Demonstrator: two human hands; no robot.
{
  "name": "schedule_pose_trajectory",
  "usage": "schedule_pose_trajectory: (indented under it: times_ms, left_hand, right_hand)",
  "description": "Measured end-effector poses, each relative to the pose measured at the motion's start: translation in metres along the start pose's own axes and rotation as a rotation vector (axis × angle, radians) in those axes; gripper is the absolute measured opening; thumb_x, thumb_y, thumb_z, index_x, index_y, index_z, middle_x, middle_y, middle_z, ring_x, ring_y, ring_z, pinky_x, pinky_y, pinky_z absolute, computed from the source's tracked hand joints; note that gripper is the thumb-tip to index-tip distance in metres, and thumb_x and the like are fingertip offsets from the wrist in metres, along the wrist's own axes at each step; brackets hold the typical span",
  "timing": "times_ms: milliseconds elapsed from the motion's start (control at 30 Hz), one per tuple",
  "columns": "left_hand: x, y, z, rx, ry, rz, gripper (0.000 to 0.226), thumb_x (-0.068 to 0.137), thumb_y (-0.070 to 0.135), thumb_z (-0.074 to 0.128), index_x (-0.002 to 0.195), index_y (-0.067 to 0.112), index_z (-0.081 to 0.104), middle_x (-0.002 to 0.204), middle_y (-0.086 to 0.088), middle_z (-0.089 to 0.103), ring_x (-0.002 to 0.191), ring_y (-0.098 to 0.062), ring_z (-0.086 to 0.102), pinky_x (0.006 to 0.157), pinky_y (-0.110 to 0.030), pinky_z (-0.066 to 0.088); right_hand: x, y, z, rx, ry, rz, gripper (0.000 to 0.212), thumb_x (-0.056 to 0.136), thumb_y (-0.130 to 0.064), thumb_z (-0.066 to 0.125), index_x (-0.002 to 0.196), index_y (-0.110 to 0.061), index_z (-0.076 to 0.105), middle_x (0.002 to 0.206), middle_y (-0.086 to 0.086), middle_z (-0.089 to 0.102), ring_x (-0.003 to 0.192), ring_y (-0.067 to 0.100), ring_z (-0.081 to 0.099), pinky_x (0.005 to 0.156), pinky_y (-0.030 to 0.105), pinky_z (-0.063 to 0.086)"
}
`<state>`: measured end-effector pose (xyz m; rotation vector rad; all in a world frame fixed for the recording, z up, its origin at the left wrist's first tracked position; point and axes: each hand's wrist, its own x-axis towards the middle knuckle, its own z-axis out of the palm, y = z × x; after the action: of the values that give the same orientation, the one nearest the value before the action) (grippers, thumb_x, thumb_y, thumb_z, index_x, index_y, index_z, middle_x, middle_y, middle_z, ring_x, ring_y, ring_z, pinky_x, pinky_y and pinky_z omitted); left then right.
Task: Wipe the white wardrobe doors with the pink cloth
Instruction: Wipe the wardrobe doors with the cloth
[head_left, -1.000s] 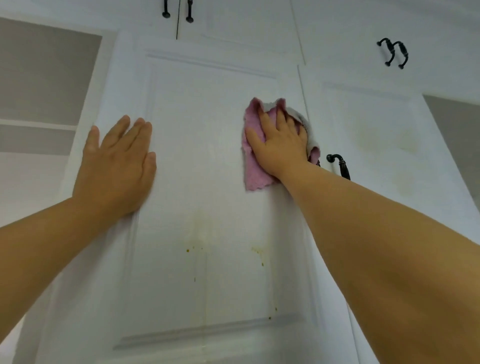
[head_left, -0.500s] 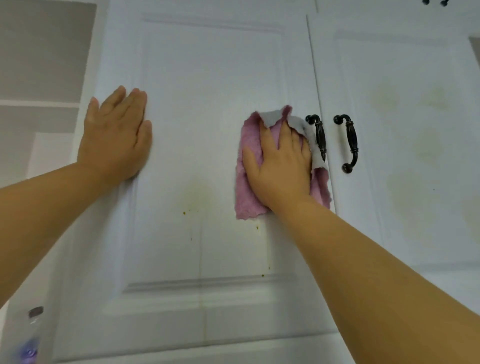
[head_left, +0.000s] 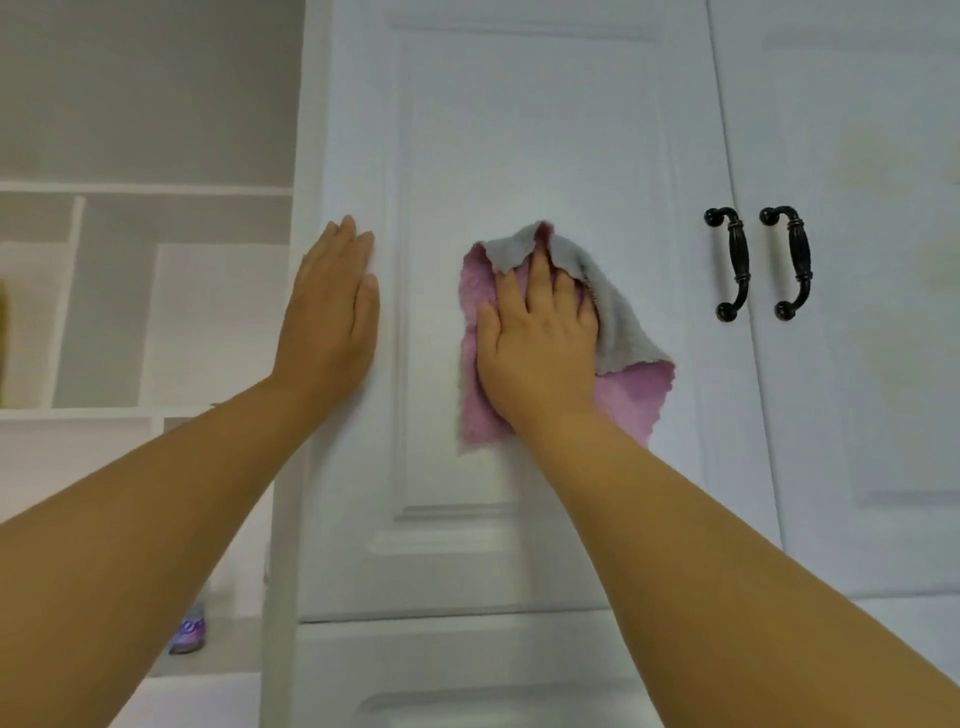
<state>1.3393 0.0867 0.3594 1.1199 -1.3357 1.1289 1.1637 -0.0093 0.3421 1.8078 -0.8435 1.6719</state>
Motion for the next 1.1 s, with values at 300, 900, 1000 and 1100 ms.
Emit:
schedule_pose_trajectory:
  times_ms: [300, 900, 1000, 1100]
  left_hand:
    - [-0.009, 0.005, 0.007, 0.208, 0.098, -0.081, 0.048, 0.101, 0.018, 0.036, 0.149, 0.019, 0.041, 0.162, -0.009, 0.028, 0.152, -0.025, 0.019, 0.121, -0.057, 0.003]
    - [-0.032, -0.021, 0.004, -0.099, -0.010, 0.032, 0.055, 0.105, 0.021, 0.027, 0.157, 0.007, 0.016, 0.166, -0.009, 0.006, 0.154, -0.017, 0.002, 0.121, -0.018, -0.006]
    - [-0.031, -0.023, 0.006, -0.079, 0.012, 0.043, 0.054, 0.105, 0.020, 0.026, 0.157, 0.009, 0.017, 0.166, -0.006, 0.008, 0.154, -0.015, 0.003, 0.122, -0.019, -0.005]
    - [-0.033, -0.023, 0.008, -0.069, 0.030, 0.057, 0.053, 0.105, 0.018, 0.025, 0.157, 0.010, 0.017, 0.166, -0.002, 0.008, 0.153, -0.012, 0.003, 0.123, -0.021, -0.002]
  right_hand:
    - [-0.019, -0.052, 0.012, 0.032, -0.094, -0.300, 0.058, 0.100, -0.048, 0.039, 0.156, -0.035, 0.031, 0.165, 0.004, 0.024, 0.150, 0.025, 0.024, 0.122, 0.045, 0.013]
    - [0.024, -0.061, 0.004, 0.004, -0.112, 0.054, 0.065, 0.098, -0.060, 0.035, 0.158, -0.043, 0.016, 0.169, 0.007, -0.001, 0.151, 0.036, 0.006, 0.119, 0.056, 0.005]
    - [0.052, -0.069, 0.005, 0.030, -0.088, -0.014, 0.062, 0.099, -0.050, 0.035, 0.158, -0.042, 0.016, 0.169, 0.005, 0.000, 0.152, 0.033, 0.004, 0.120, 0.056, 0.002]
    - [0.074, -0.075, 0.003, 0.031, -0.070, -0.033, 0.058, 0.100, -0.041, 0.033, 0.156, -0.041, 0.022, 0.169, 0.004, 0.003, 0.152, 0.031, 0.006, 0.121, 0.054, 0.001]
